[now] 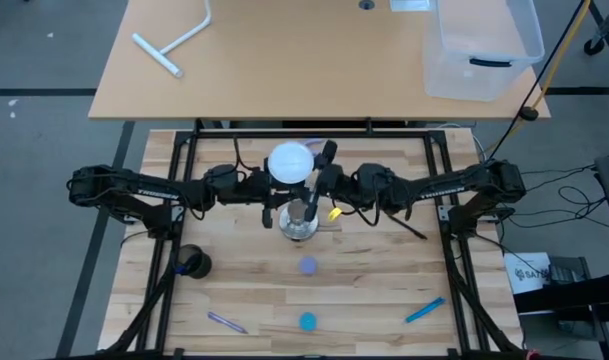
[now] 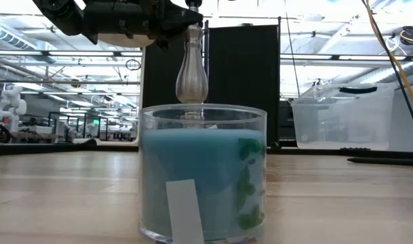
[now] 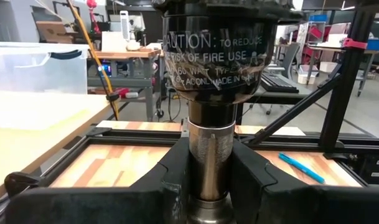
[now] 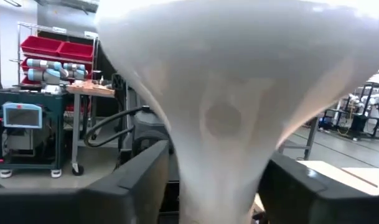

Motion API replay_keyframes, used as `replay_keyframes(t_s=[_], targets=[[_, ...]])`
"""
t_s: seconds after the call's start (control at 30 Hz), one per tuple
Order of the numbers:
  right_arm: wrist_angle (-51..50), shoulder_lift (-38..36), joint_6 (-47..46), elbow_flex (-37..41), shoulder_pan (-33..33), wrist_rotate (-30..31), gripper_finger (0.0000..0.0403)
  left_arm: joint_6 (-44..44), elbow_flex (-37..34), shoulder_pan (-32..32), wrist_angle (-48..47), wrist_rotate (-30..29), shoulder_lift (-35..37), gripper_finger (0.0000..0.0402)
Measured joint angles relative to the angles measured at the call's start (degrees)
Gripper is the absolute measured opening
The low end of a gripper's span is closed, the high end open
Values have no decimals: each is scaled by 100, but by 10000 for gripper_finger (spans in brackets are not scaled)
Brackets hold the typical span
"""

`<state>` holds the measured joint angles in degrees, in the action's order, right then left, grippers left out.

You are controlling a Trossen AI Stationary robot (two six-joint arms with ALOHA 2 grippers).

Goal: Screw lightbulb
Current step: Remove the lightbulb from the silver lamp socket

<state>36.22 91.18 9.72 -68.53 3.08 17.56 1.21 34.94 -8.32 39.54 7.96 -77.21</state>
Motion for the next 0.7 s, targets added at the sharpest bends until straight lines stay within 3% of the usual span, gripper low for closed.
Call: replay_keyframes(t_s=[0.2,0.57,0.7], targets=[[27,4,74,0,-4,9,150,0,0,0,-12,2,0,75],[-211,-60,189,-10,-143,-215,149,0,0,31,-8,54,0,75],[-464,-158,43,-15,-341,-932,149,-22,2,31,3,338,0,75]])
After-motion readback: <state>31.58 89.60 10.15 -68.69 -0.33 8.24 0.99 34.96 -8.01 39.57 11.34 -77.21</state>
